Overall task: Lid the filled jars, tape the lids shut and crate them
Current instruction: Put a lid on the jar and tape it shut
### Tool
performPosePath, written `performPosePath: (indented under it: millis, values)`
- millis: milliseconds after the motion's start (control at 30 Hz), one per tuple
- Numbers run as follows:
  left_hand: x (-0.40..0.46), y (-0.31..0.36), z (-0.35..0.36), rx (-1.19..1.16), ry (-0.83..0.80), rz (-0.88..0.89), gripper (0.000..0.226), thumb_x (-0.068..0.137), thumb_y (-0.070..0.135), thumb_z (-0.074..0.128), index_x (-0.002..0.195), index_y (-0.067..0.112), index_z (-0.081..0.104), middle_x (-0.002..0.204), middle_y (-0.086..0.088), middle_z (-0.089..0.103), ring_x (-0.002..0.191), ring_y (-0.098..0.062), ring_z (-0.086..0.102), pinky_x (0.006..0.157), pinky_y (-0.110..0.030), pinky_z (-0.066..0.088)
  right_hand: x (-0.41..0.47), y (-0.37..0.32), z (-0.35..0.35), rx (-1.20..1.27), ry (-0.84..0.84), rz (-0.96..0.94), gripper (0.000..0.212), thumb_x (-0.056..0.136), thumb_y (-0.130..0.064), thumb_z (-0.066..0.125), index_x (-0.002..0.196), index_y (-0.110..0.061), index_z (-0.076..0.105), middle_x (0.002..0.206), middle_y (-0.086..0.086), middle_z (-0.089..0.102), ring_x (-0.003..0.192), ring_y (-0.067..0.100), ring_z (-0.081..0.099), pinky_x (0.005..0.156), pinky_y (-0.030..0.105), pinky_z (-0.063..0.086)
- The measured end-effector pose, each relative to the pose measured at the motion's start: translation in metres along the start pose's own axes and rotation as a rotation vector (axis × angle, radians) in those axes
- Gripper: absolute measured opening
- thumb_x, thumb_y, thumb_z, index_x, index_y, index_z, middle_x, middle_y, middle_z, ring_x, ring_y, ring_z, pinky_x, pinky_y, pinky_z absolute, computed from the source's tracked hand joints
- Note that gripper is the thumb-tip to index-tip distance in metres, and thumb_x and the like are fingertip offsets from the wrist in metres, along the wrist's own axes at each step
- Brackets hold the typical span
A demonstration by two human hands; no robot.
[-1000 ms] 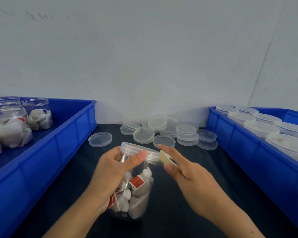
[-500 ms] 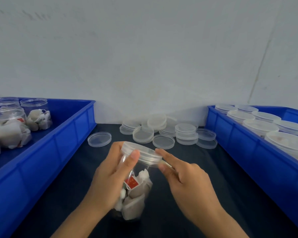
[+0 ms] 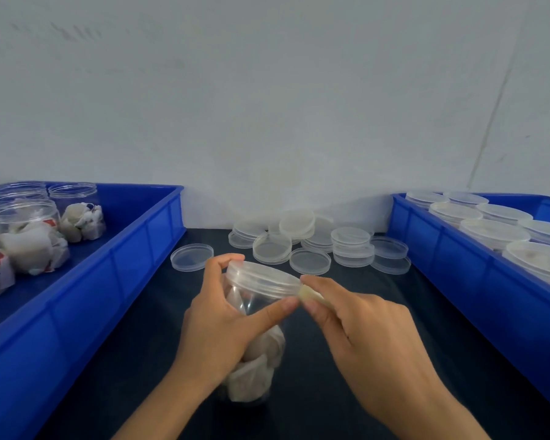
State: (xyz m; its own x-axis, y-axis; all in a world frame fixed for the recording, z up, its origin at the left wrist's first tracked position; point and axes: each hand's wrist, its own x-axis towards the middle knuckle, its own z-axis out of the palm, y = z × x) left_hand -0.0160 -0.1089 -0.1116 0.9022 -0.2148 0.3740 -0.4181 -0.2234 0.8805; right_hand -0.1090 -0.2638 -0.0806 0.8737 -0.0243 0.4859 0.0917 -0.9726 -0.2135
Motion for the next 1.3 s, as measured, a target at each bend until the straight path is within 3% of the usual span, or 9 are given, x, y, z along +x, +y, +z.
performPosePath:
  millis: [167,433,500,700,833,933,1067,1200,1300]
  values:
    - [-0.003,-0.001,0.001,-0.05,-0.021,0.036,0.089,0.035,0.076,0.074,0.112,0.044,0.045,0.104,0.037,0.056,0.094,0.01,0.059,0.081,-0.026,0.05,0.003,0.004,0.006,-0.045,-0.056,0.024,0.064,0.087,-0.059,0.002,0.145,-0.043,0.021,0.064,-0.015,0.035,0.06,0.008,0.04,0.057,0.023,0.032]
    - [-0.001,-0.006,-0.004,-0.326,-0.158,-0.046,0.086,0.039,0.052,0.083,0.117,0.033,0.053,0.103,0.015,0.07,0.095,-0.006,0.068,0.072,-0.024,0.056,0.006,0.011,0.005,0.099,-0.206,0.15,0.088,0.068,-0.079,0.003,0.144,-0.041,0.022,0.066,-0.008,0.052,0.073,0.009,0.057,0.075,0.03,0.049]
    - [0.003,-0.008,-0.009,-0.409,-0.199,-0.09,0.094,0.032,0.053,0.087,0.118,0.03,0.055,0.102,0.012,0.072,0.094,-0.007,0.069,0.067,-0.018,0.056,0.006,0.012,0.002,0.164,-0.203,0.149,0.083,0.071,-0.078,0.007,0.143,-0.041,0.027,0.066,-0.008,0.055,0.072,0.007,0.055,0.075,0.029,0.048]
    - [0.006,-0.011,-0.012,-0.52,-0.319,-0.169,0.104,0.022,0.063,0.09,0.116,0.027,0.061,0.096,-0.003,0.075,0.08,-0.016,0.072,0.066,-0.027,0.058,0.004,0.013,0.0,0.132,-0.149,0.075,0.045,0.095,-0.059,0.022,0.122,-0.034,0.049,0.085,-0.011,0.06,0.085,0.009,0.057,0.076,0.024,0.043]
    - [0.007,-0.012,-0.013,-0.543,-0.366,-0.174,0.102,0.024,0.061,0.091,0.115,0.027,0.063,0.103,-0.002,0.073,0.088,-0.018,0.072,0.068,-0.027,0.058,0.004,0.013,0.001,0.136,-0.133,0.056,0.046,0.095,-0.058,0.02,0.134,-0.039,0.035,0.076,-0.015,0.048,0.085,0.009,0.056,0.072,0.024,0.035]
    - [0.008,-0.015,-0.014,-0.541,-0.386,-0.205,0.109,0.021,0.061,0.091,0.12,0.03,0.058,0.109,-0.001,0.072,0.099,-0.026,0.069,0.079,-0.036,0.058,0.003,0.011,0.003,0.152,-0.1,0.045,0.051,0.094,-0.06,0.018,0.141,-0.045,0.028,0.087,-0.016,0.055,0.093,0.007,0.056,0.077,0.024,0.036]
    - [0.009,-0.017,-0.015,-0.524,-0.416,-0.221,0.11,0.019,0.064,0.09,0.117,0.028,0.054,0.103,-0.002,0.073,0.096,-0.026,0.07,0.072,-0.032,0.058,0.002,0.012,0.011,0.155,-0.006,0.008,0.045,0.096,-0.057,0.02,0.135,-0.046,0.038,0.097,-0.013,0.064,0.092,0.007,0.057,0.08,0.022,0.045]
    - [0.007,-0.01,-0.016,-0.499,-0.424,-0.148,0.09,0.031,0.069,0.086,0.109,0.033,0.061,0.102,0.006,0.073,0.096,-0.014,0.07,0.07,-0.019,0.055,0.002,0.011,0.014,0.101,0.059,0.016,0.046,0.096,-0.056,0.019,0.128,-0.041,0.048,0.088,-0.011,0.062,0.085,0.009,0.058,0.077,0.023,0.046]
    - [0.002,-0.006,-0.018,-0.388,-0.396,-0.037,0.063,0.06,0.06,0.075,0.118,0.039,0.06,0.115,0.016,0.069,0.108,-0.002,0.063,0.081,-0.013,0.051,0.001,0.009,0.012,0.041,0.112,0.036,0.045,0.097,-0.053,0.018,0.128,-0.04,0.049,0.083,-0.01,0.057,0.08,0.01,0.056,0.074,0.023,0.045]
